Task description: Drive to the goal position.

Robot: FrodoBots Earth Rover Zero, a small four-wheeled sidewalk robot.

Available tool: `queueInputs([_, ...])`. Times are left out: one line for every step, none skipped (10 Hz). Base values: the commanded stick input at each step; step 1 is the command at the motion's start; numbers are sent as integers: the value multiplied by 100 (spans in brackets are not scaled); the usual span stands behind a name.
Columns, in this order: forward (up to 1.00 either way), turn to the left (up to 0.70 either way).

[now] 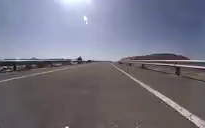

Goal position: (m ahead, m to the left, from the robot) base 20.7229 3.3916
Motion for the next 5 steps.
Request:
queueInputs([100, 0])
queueInputs([100, 0])
queueInputs([100, 0])
queueInputs([100, 0])
queueInputs([100, 0])
